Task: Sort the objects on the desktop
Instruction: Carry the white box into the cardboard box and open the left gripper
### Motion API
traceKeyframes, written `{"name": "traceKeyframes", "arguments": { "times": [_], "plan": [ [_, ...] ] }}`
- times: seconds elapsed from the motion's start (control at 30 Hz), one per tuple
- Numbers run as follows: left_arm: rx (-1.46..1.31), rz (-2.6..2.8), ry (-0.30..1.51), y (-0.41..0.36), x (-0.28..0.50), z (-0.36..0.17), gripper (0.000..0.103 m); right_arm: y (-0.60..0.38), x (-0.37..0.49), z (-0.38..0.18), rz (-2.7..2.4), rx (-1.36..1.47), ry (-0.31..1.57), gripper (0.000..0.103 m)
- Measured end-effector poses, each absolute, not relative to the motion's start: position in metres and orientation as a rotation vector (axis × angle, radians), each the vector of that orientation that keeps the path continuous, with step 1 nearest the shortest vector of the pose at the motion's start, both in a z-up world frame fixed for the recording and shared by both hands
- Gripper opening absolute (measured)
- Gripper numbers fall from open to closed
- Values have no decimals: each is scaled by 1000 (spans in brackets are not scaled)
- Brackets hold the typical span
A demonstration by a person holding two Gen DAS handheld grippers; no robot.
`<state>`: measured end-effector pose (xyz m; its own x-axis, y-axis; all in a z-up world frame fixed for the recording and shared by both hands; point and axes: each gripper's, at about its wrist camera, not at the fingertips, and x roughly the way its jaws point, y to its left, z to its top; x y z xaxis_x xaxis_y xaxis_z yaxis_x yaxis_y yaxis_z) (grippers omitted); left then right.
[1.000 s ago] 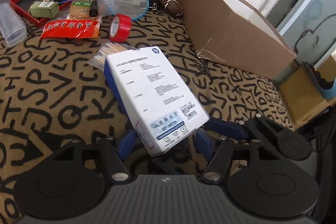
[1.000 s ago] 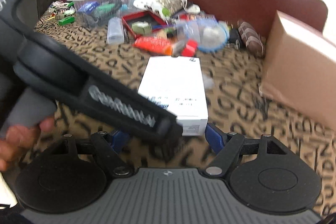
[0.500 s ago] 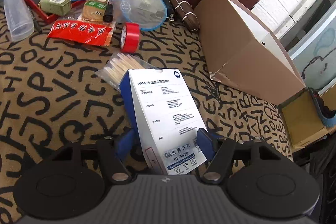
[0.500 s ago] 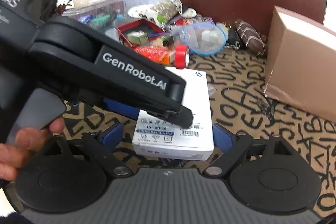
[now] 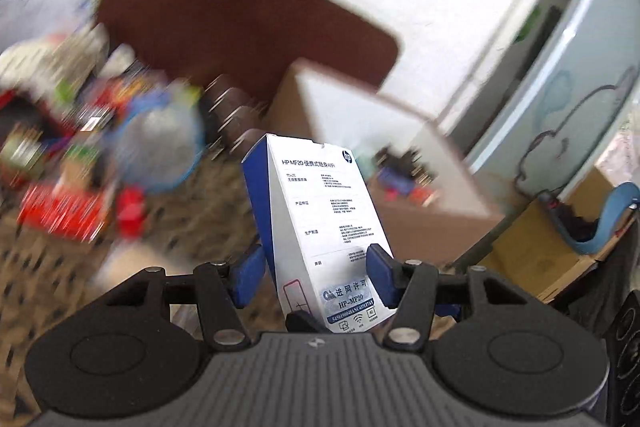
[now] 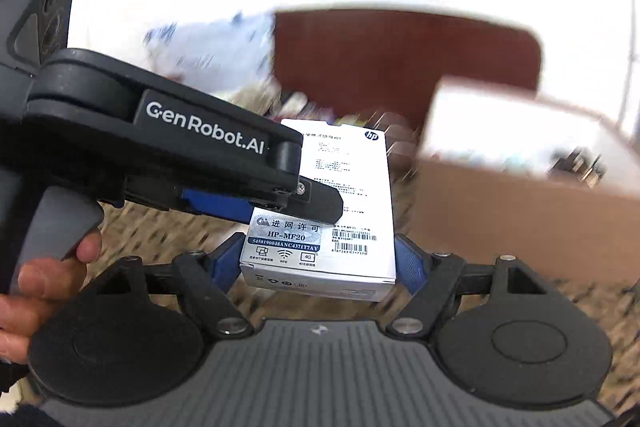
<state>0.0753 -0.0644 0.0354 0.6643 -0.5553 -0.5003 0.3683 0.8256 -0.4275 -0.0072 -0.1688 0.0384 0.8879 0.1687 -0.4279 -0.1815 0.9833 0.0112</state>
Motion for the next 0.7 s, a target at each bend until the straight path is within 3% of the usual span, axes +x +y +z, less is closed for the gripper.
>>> {"name": "traceKeyframes", "arguments": {
  "times": [0.27,0.7],
  "plan": [
    [-263,-595,603,-132,146,62,59,-241,54,72,86,30,400,76],
    [-200,-574,701,-177,247,42,58,-301,167,47,96,112,567,76]
  ]
}}
